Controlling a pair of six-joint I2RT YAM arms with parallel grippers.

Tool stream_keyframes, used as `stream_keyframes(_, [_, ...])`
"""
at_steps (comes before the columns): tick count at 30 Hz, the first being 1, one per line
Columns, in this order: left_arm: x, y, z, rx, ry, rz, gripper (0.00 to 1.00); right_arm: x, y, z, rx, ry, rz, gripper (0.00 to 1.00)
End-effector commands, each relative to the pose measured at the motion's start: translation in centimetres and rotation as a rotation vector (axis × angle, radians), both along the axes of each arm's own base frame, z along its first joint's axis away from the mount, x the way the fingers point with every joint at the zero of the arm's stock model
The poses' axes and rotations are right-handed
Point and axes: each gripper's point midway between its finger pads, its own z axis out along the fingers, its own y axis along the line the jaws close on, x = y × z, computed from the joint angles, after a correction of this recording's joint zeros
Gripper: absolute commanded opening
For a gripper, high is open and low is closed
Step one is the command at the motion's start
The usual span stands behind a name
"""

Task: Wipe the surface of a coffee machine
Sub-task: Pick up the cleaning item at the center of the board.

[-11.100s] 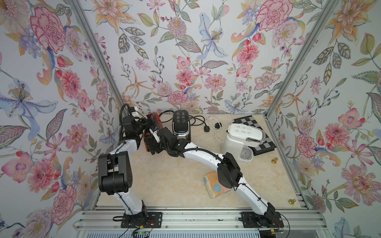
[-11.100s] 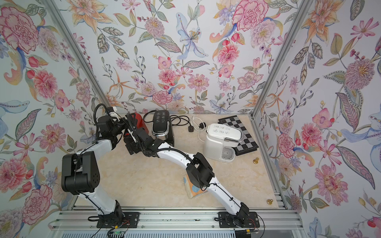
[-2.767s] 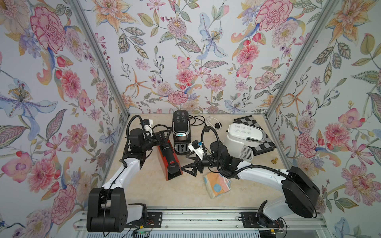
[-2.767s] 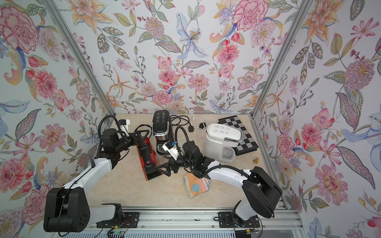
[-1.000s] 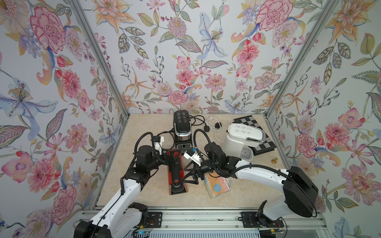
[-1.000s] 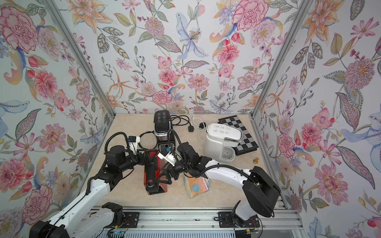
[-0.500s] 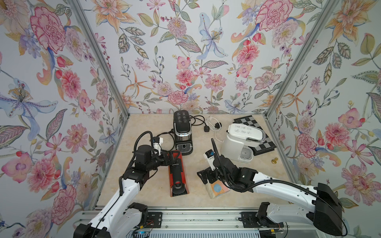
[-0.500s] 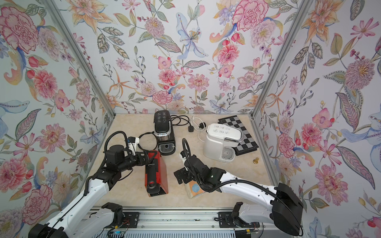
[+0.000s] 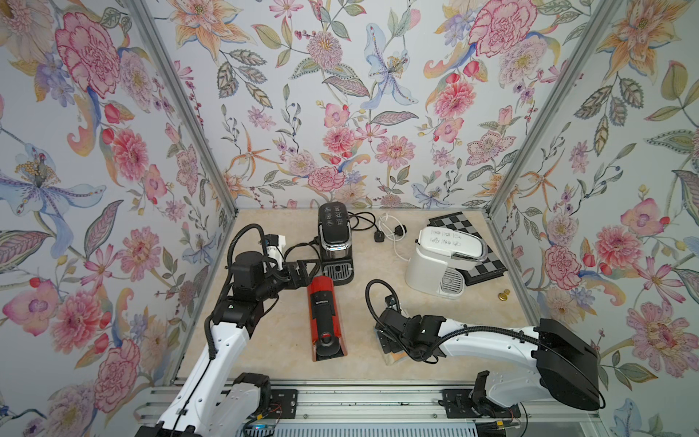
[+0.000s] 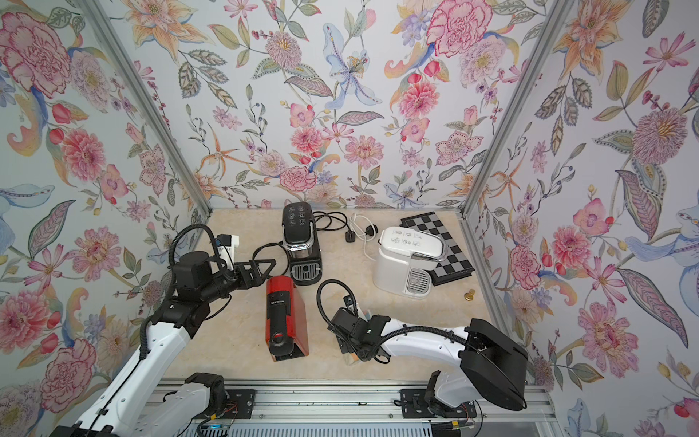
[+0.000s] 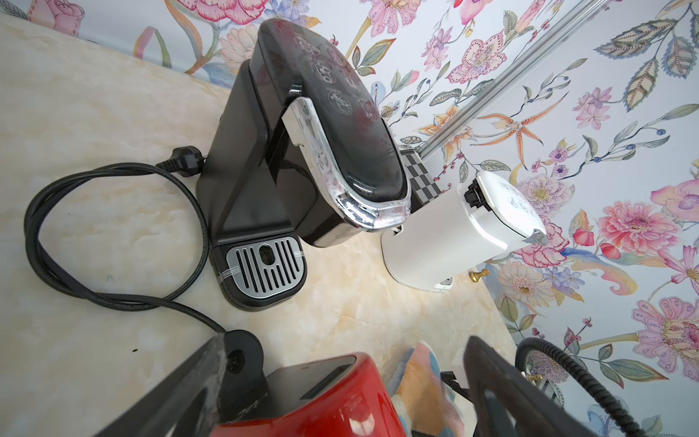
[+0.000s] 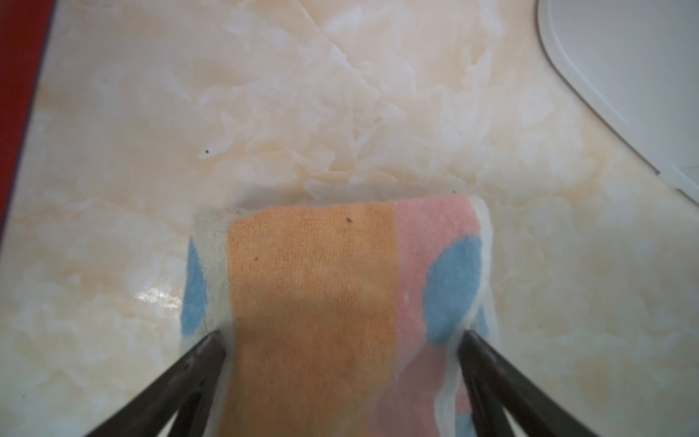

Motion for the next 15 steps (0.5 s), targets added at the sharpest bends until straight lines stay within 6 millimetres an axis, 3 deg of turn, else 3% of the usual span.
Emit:
stream_keyframes(1, [0.2, 0.5, 0.9, 0.009, -0.025, -0.006, 0.99, -1.6, -1.3, -1.4, -0.019, 0.064, -0.026, 0.98])
stream_keyframes(5, [0.7, 0.9, 0.9, 0.002, -0.035, 0.005, 0.99, -3.0, -1.2, -3.5, -0.042, 0.153, 0.012, 0.9])
stream_keyframes(10, [1.0, 1.6, 1.9, -0.005, -0.071, 0.031, 0.99, -4.4, -2.1, -5.9, -0.096, 0.234, -0.002, 0.54])
stream_keyframes(15, [0.8, 1.7, 1.9, -0.019, -0.079, 0.033, 0.99, -4.3, -2.5, -6.2, -0.108, 0.239, -0.002, 0.26])
